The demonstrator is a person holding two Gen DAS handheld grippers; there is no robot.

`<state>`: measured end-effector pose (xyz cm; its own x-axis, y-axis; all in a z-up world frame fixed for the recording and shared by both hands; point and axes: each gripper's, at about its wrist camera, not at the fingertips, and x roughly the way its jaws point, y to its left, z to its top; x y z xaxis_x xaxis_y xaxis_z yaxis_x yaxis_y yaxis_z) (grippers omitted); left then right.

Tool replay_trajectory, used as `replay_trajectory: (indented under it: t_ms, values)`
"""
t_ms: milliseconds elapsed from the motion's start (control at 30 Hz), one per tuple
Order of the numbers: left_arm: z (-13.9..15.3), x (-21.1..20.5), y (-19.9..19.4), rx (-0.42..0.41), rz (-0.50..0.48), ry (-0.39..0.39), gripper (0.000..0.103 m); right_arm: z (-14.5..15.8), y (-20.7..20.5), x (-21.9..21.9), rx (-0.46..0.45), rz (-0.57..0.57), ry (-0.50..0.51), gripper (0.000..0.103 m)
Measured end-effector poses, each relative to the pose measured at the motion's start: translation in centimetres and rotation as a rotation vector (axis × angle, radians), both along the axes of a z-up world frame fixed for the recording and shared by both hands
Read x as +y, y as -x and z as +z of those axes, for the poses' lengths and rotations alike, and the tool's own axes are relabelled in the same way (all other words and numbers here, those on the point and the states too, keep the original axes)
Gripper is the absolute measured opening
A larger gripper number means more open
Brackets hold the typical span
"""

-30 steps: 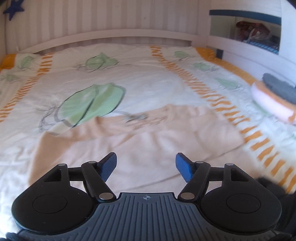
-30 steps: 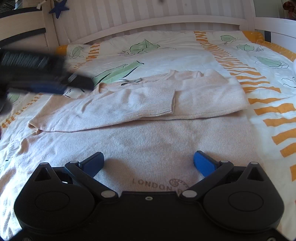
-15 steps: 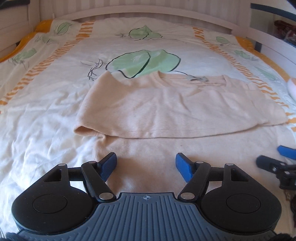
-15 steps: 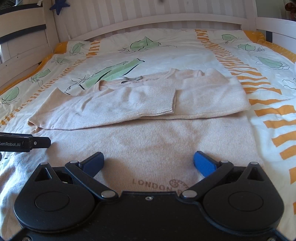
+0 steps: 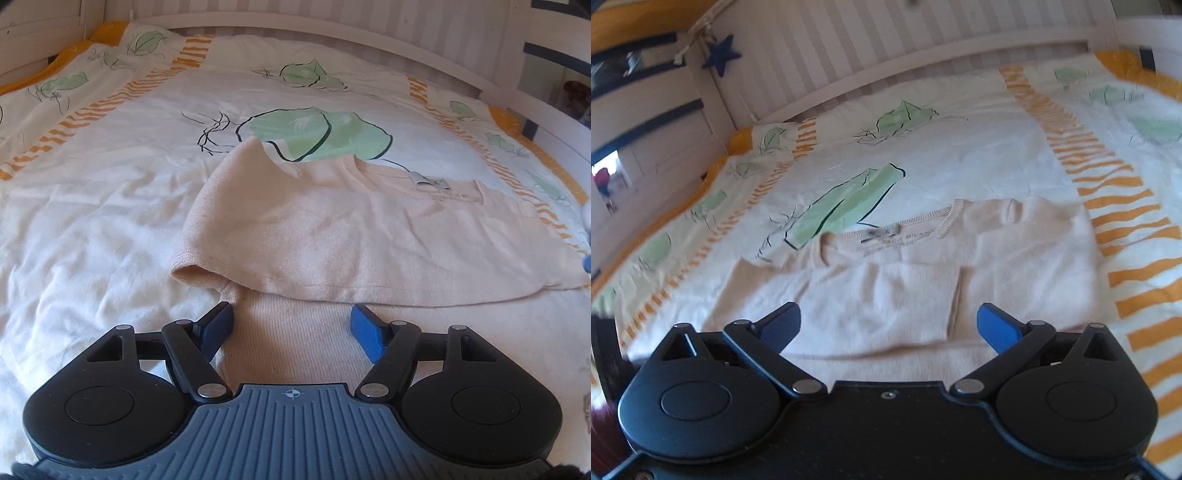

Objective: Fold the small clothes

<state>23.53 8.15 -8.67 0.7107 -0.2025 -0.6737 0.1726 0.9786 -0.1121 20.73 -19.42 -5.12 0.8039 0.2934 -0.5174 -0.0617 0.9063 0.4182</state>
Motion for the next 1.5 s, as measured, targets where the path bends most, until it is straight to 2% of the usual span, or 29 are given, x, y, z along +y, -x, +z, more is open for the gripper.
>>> replay_trajectory:
  t_ms: [100,233,333,367,467,567,633,700,767,833,900,1067,1233,1333,1500]
  values:
    - [0.0,0.2,0.0,-0.004,0.003,0.009,0.069,-1.0,-2.4,-0.7,0.062,-0.017,0.013,0.076]
    - [-0.2,0.3,0.0,-0.015,0.004,0.019,0.069,-2.6,-4.1,-1.1,0.127,-0.002,0.0,0.072]
    - [-0.2,0.2,0.0,-0.017,0.004,0.015,0.069,-3.3,-4.5,-1.0,0.144,0.015,-0.027,0.061]
    - [-0.2,0.2,0.0,-0.018,0.003,0.015,0.069,-3.4,-4.6,-1.0,0.145,0.019,-0.042,0.055]
    - [-0.2,0.2,0.0,-0.018,0.003,0.014,0.069,-3.3,-5.0,-1.0,0.157,0.024,-0.089,0.016]
    - [-0.2,0.2,0.0,-0.019,0.003,0.014,0.069,-1.2,-5.2,-0.1,0.114,0.077,-0.048,0.014]
    - [-0.2,0.2,0.1,-0.02,0.003,0.01,0.069,1.3,-4.8,0.0,0.043,0.098,-0.007,0.013]
    - [-0.1,0.1,0.0,-0.02,0.003,0.005,0.07,3.5,-4.2,-0.9,-0.024,0.077,0.016,0.013]
    - [-0.1,0.0,0.1,-0.023,0.003,-0.006,0.07,4.3,-4.1,-2.4,-0.035,0.012,0.06,0.013]
    - [-0.1,-0.3,0.1,-0.026,0.003,-0.02,0.07,3.4,-4.7,-4.1,0.02,-0.066,0.099,0.013]
    - [-0.1,-0.3,0.1,-0.028,0.002,-0.025,0.07,1.5,-5.4,-5.5,0.094,-0.099,0.095,0.013]
    - [-0.1,-0.2,0.0,-0.025,0.002,-0.016,0.07,-1.9,-5.6,-5.6,0.175,-0.083,0.122,0.013]
    - [-0.1,-0.2,0.0,-0.025,0.002,-0.016,0.07,-2.8,-4.6,-6.1,0.178,-0.097,0.112,0.015]
    - [-0.1,-0.2,0.1,-0.025,0.002,-0.017,0.07,-2.6,-4.1,-5.8,0.162,-0.101,0.17,0.016]
    - [-0.1,-0.2,0.0,-0.027,0.001,-0.017,0.071,-2.6,-3.1,-4.8,0.131,-0.109,0.277,0.036]
